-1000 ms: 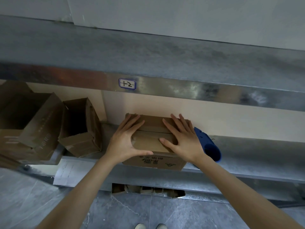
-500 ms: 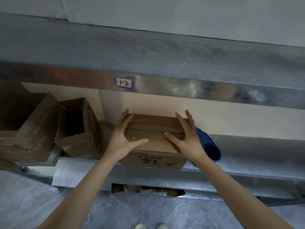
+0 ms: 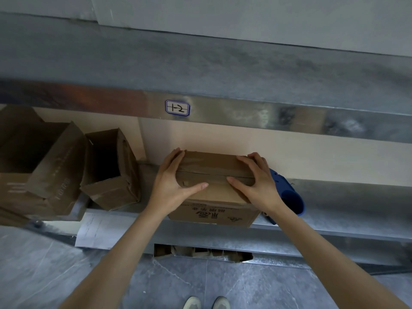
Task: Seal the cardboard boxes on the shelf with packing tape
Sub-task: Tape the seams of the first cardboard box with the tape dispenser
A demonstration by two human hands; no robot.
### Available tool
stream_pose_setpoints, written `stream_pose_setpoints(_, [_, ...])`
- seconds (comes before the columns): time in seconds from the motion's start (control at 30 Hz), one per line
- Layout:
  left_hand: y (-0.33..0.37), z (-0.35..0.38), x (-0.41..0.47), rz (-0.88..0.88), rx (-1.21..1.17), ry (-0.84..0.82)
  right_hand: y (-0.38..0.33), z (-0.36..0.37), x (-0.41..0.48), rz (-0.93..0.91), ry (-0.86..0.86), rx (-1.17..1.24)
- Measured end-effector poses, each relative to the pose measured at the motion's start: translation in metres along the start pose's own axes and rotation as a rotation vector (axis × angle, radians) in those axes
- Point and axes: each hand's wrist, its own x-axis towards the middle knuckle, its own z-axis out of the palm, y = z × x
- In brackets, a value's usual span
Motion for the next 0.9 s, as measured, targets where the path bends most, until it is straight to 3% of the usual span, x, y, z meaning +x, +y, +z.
stream_pose_setpoints(0.13, [0.001,-0.001,0.001,0.007,0.038,-0.017,-0.002,-0.001,0.001,0.012,-0.023,-0.026])
stream_pose_setpoints(0.23, [-0.002,-0.006,0.004,0.099,0.290,-0.035,-0.004,-0.002,-0.003,0.015,-0.028,-0.147])
stream_pose_setpoints(0.33, [-0.003,-0.007,0.009,0.204,0.452,-0.056,-0.007,-0.004,-0.006,-0.141,-0.005,-0.370])
stream_pose_setpoints(0.47, [-0.006,-0.006,0.013,0.296,0.420,-0.182,-0.011,-0.009,-0.005,-0.275,-0.170,-0.431])
stream_pose_setpoints(0.63, [-0.010,-0.008,0.015,0.284,0.398,-0.271,-0.012,-0.012,0.000,-0.288,-0.326,-0.527])
stream_pose_setpoints(0.77, [-0.010,-0.009,0.013,0.305,0.451,-0.272,-0.014,-0.013,-0.001,-0.285,-0.341,-0.537])
stream_pose_setpoints(0.9, [-0.009,-0.009,0.011,0.474,0.559,-0.217,-0.013,-0.016,-0.002,-0.340,-0.379,-0.570])
